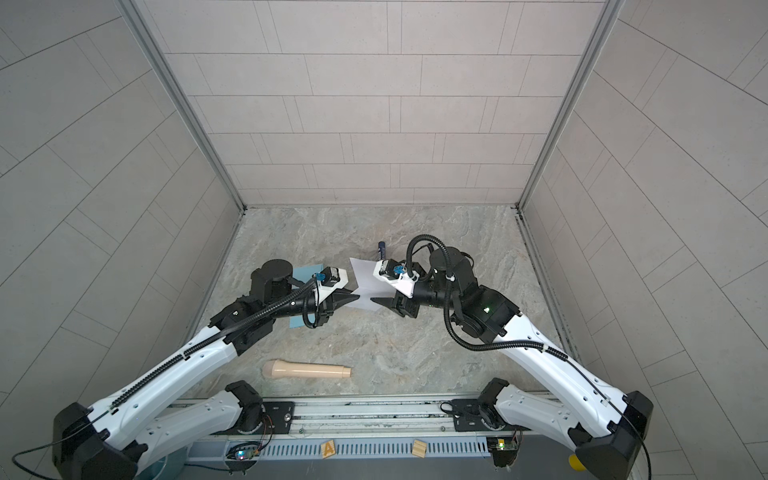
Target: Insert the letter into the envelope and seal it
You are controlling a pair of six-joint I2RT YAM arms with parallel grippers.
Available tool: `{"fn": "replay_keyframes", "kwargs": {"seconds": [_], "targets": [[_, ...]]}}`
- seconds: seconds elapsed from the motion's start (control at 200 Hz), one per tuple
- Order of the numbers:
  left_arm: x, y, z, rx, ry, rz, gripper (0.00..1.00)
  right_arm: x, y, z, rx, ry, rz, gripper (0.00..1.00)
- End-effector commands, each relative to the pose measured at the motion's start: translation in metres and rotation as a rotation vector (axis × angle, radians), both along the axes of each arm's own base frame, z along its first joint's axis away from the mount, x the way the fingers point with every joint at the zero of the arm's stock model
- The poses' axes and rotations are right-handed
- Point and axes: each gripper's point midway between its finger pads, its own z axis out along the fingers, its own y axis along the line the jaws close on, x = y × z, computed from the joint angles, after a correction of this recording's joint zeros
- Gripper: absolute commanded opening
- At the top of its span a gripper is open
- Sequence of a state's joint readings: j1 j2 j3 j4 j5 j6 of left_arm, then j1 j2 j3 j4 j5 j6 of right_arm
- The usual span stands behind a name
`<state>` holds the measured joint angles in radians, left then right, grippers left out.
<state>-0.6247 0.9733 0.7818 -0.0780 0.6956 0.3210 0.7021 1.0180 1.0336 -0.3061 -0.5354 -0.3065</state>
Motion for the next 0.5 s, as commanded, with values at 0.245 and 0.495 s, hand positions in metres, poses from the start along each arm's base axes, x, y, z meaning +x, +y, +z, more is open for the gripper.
{"fn": "replay_keyframes", "kwargs": {"seconds": [0.245,0.495], "targets": [[-0.004,-0.001,0.008,-0.032,-0.022,-0.020,0.00,0.000,0.024,0.002,0.015,-0.004,0.060,0.37],[-0.005,-0.001,0.006,-0.030,-0.021,-0.021,0.00,0.002,0.031,-0.004,-0.002,-0.002,0.071,0.19]]}}
